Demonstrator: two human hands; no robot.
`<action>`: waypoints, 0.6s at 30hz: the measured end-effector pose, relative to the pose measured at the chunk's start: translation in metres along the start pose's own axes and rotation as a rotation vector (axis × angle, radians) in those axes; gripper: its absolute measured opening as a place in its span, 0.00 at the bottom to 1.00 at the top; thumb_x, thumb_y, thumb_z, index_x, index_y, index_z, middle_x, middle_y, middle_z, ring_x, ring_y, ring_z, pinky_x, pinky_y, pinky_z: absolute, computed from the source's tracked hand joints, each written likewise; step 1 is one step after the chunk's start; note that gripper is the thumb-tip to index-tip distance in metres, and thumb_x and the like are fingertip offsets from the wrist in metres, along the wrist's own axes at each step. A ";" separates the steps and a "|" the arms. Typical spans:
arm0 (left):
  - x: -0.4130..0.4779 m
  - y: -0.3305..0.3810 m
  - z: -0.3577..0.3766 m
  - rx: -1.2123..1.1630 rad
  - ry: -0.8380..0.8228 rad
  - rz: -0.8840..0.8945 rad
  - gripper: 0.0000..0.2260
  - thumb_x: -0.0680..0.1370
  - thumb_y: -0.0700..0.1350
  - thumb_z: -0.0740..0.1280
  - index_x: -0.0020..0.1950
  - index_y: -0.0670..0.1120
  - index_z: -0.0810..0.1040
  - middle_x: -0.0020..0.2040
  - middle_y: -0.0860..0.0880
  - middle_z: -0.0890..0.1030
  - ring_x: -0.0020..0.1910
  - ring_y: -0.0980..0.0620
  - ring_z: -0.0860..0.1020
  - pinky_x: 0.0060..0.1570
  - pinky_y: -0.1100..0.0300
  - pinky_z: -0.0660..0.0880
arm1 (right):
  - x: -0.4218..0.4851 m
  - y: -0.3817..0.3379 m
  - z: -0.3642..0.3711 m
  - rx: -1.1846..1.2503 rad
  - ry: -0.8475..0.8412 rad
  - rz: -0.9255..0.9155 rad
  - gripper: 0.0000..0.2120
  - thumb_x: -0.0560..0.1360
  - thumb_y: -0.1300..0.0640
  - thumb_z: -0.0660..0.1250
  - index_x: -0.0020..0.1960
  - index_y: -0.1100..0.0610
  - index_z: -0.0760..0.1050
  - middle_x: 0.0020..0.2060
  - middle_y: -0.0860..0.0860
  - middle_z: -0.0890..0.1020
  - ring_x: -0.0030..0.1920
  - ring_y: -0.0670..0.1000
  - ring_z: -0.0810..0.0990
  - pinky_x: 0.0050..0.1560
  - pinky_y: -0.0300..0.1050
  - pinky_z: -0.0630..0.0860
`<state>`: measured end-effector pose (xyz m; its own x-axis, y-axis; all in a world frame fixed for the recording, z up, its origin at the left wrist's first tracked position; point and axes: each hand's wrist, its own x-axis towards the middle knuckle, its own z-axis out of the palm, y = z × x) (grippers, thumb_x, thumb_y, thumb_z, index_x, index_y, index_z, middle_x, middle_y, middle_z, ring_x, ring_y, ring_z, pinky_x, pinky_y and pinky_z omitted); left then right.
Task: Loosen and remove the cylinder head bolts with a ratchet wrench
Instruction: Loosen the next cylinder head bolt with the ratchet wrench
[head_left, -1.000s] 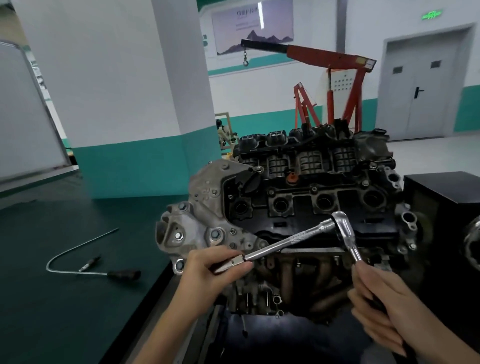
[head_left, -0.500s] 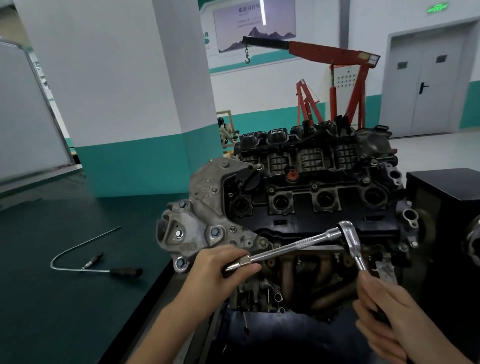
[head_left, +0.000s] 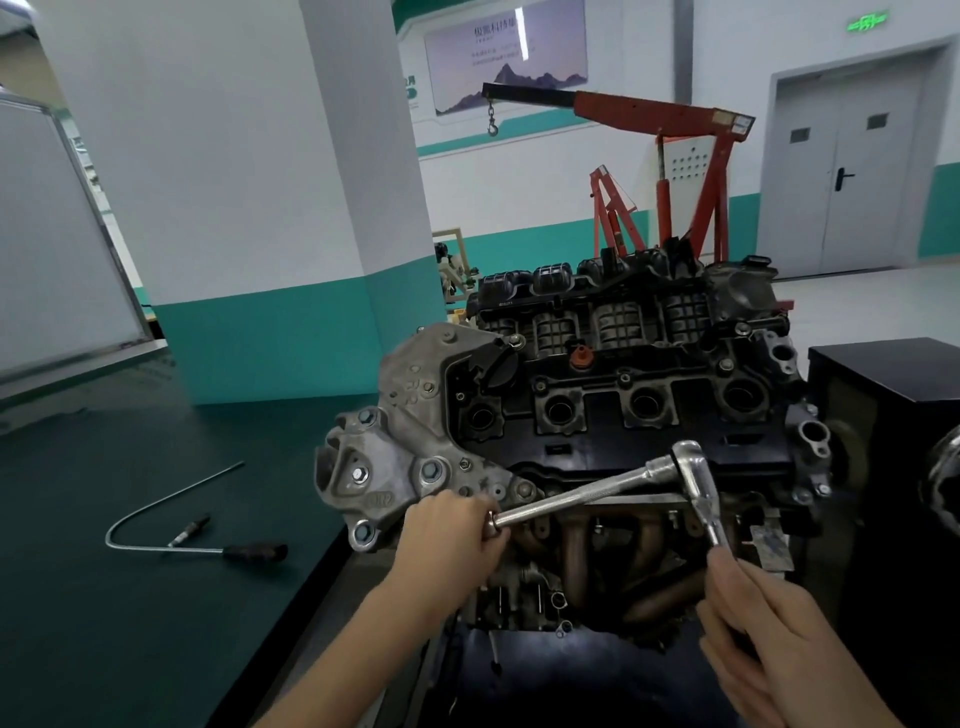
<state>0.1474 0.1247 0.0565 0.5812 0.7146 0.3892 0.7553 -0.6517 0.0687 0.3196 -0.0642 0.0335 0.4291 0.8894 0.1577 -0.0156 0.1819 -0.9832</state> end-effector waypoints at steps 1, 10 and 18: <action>0.001 -0.001 0.003 0.059 0.025 -0.015 0.10 0.79 0.54 0.61 0.54 0.52 0.77 0.49 0.53 0.83 0.51 0.50 0.79 0.48 0.58 0.71 | -0.001 0.001 0.003 0.074 0.013 0.058 0.20 0.77 0.52 0.59 0.29 0.58 0.62 0.22 0.52 0.59 0.19 0.46 0.58 0.18 0.34 0.57; 0.004 -0.008 0.002 -0.314 -0.374 0.126 0.12 0.78 0.53 0.67 0.37 0.50 0.75 0.30 0.54 0.75 0.32 0.54 0.75 0.36 0.62 0.69 | 0.006 -0.006 -0.005 -0.082 -0.042 -0.007 0.20 0.72 0.45 0.61 0.28 0.56 0.62 0.20 0.53 0.59 0.18 0.48 0.56 0.21 0.36 0.52; 0.016 0.020 0.005 -0.070 0.139 0.090 0.08 0.76 0.48 0.67 0.40 0.47 0.80 0.35 0.46 0.81 0.38 0.45 0.78 0.37 0.58 0.64 | 0.005 0.012 -0.010 -0.148 0.126 -0.081 0.23 0.66 0.36 0.61 0.30 0.56 0.70 0.22 0.52 0.66 0.22 0.49 0.65 0.29 0.41 0.64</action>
<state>0.1733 0.1239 0.0592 0.5944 0.6139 0.5194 0.6766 -0.7309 0.0896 0.3305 -0.0620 0.0218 0.5332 0.8133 0.2329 0.1524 0.1784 -0.9721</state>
